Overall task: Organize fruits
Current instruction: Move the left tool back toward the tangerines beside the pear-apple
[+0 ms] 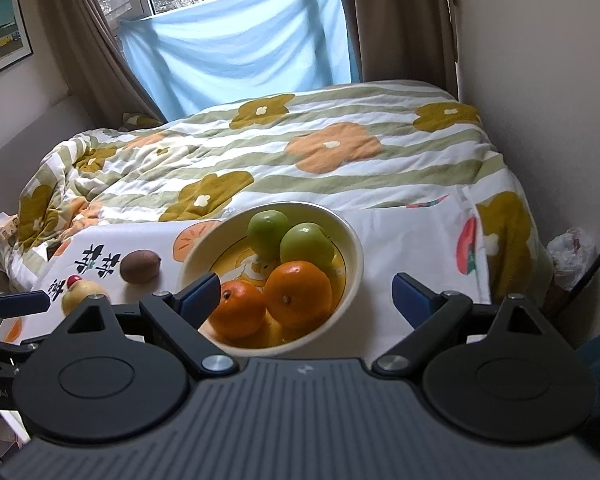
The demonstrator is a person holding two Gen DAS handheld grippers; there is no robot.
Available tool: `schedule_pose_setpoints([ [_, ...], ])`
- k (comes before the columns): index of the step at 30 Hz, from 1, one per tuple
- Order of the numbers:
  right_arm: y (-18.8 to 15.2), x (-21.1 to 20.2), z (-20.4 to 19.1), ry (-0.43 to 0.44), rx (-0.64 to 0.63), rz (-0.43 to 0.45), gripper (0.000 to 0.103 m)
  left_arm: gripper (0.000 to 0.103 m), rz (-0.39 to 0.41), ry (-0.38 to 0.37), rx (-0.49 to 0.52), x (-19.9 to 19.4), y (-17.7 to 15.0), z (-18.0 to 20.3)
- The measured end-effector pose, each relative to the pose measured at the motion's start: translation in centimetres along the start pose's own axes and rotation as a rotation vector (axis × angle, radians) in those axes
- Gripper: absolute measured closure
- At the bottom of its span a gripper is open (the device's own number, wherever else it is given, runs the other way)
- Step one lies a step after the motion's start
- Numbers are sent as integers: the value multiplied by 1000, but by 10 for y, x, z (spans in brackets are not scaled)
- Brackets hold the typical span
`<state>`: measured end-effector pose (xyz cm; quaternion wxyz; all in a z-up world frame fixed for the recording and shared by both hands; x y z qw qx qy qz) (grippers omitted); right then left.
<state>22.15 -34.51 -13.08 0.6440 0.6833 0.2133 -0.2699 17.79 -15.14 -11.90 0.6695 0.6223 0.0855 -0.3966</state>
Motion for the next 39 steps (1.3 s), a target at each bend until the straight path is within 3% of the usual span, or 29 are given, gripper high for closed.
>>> schedule_pose_setpoints([
  [12,-7,-54,-20,52,-43,32,0,5,67,78,-26,-65,-20,4],
  [24,-18,-65,-84,112,-56,7,0,4,46,180,-10,-103,-32,-70],
  [33,-30,-37,-147,66,-27,-52,0,5,-91,72,93,-74,-50,-127],
  [39,-47,-10,-178,11,-2,-97,0,14,-194,-32,169,-36,-70,-147],
])
Point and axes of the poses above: each gripper's, at about its wrist camera, not at the fingertips, and x roughly the way its jaws point, z to its right, y to its top, the point moved 10 cm from there along x, roughly the way its jaws point, and after that the axes turned 14 degrees about -y, right-handed, at the moved point
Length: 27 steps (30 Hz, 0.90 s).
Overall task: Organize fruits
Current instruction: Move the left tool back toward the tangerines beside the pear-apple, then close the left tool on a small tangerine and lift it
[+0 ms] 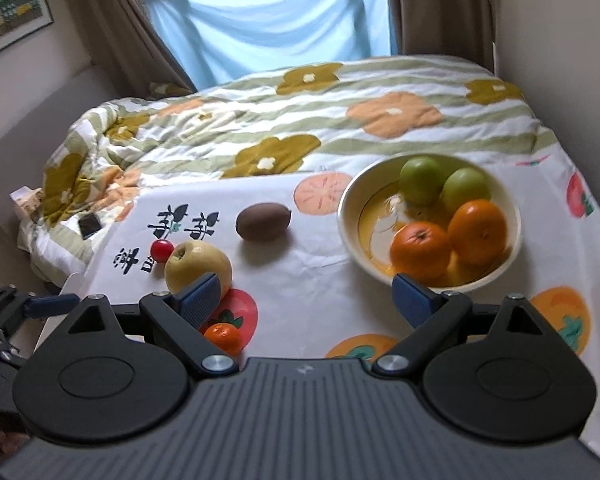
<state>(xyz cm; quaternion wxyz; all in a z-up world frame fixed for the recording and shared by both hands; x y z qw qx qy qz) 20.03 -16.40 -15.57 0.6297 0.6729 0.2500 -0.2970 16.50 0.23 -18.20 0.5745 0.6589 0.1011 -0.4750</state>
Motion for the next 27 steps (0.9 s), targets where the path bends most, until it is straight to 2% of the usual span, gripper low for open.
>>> schedule_pose_setpoints([
  [3,-4,13,-10,-21,22,-23,0,20,-52,-54,15,23,-9,-5],
  [5,-6,21,-17,-29,34,-35,0,32,-73,-78,25,34,-13,-8],
  [9,-9,32,-27,-42,37,-46,0,35,-95,-118,45,49,-15,-10],
  [13,-12,40,-34,-45,53,-57,0,44,-113,-162,55,58,-17,-10],
  [16,-13,44,-38,-48,64,-64,0,50,-126,-177,62,63,-19,-9],
  [18,-13,46,-41,-47,65,-68,0,59,-126,-165,72,65,-20,-12],
  [22,-13,51,-50,-42,60,-74,0,60,-127,-213,26,64,-19,-21],
  [27,-10,54,-68,-20,39,-74,0,61,-128,-181,44,60,-20,-31],
])
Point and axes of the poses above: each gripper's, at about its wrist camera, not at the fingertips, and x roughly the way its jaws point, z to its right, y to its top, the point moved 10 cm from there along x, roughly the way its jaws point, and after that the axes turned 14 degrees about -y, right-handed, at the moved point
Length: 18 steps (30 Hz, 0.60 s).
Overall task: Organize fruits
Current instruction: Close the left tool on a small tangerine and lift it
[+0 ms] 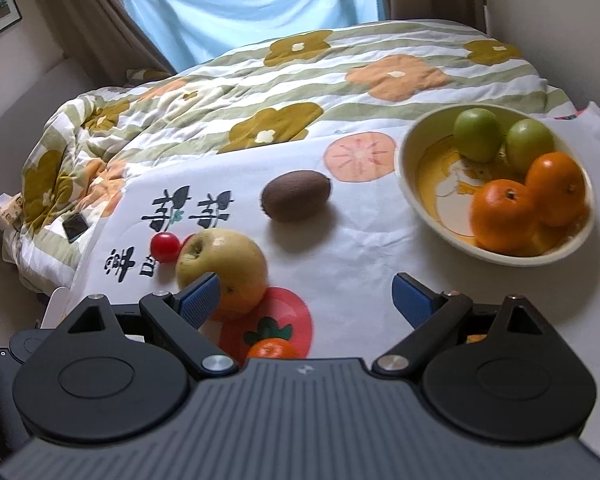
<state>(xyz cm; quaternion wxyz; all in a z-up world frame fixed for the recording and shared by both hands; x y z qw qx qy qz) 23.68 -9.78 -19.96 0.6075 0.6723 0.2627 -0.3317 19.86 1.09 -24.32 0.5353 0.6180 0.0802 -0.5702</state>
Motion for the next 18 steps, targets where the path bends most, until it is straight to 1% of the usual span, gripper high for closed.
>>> schedule_pose_setpoints([
  [10,-2,15,-43,66,-78,-21,0,61,7,69,-78,-23,-16,-39],
  [18,-1,34,-69,94,-143,-28,0,61,36,95,-126,-34,-16,-53],
])
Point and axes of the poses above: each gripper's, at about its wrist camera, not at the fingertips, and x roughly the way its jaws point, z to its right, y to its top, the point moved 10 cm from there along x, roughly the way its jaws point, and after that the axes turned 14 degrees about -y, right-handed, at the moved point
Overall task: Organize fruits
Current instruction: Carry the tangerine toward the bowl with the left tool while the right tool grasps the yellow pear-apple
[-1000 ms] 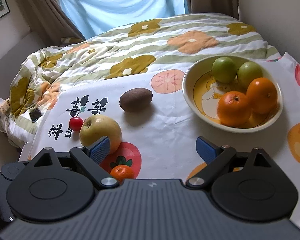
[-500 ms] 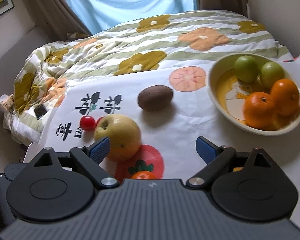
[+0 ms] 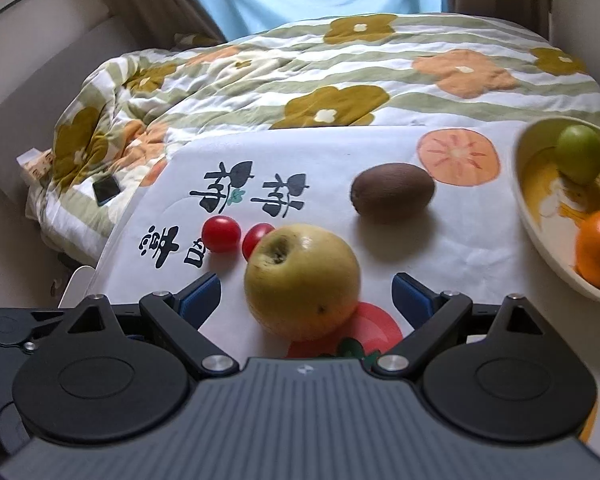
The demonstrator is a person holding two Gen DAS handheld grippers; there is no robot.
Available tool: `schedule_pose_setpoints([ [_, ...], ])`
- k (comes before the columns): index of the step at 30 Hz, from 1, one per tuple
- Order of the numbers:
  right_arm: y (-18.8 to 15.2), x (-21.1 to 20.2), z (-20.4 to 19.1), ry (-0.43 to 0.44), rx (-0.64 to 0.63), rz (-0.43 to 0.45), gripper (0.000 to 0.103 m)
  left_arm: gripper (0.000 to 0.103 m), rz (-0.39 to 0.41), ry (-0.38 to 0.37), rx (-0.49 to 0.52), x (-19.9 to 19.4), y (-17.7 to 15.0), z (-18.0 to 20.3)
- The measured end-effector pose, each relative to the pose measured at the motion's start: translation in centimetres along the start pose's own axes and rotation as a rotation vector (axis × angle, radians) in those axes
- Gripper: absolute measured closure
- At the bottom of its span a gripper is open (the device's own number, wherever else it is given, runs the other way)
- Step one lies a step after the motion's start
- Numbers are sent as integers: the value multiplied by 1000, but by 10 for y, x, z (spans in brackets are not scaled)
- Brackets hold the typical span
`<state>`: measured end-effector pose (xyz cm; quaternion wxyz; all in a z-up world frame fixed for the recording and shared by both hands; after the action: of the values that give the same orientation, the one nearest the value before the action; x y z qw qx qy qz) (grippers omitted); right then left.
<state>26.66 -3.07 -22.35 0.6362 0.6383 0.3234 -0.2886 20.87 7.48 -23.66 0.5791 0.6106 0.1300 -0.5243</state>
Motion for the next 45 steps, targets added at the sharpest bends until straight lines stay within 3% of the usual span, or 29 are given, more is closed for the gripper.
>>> schedule_pose_setpoints([
  [11,-1,23,-8,8,-47,-38,0,61,31,22,-37,-10,4,-7],
  [13,-2,25,-9,3,-61,-52,14,61,40,27,-47,-13,4,-8],
  [24,6,-6,1,30,-66,8,15,61,101,68,-83,-39,17,6],
  [33,19,-56,57,16,-20,55,15,61,157,76,-95,-60,38,46],
  [45,28,-110,166,-46,18,123,15,61,249,65,-85,-62,85,133],
])
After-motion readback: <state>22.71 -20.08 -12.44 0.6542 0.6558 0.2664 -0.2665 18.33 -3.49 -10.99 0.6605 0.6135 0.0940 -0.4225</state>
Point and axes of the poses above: each gripper's, at about its wrist camera, not at the fingertips, and x roughly the way its jaws point, z to its right, y to its top, the point moved 10 cm from there along x, roughly the way its jaws point, and after that the axes turned 14 degrees about -y, right-handed, at the moved point
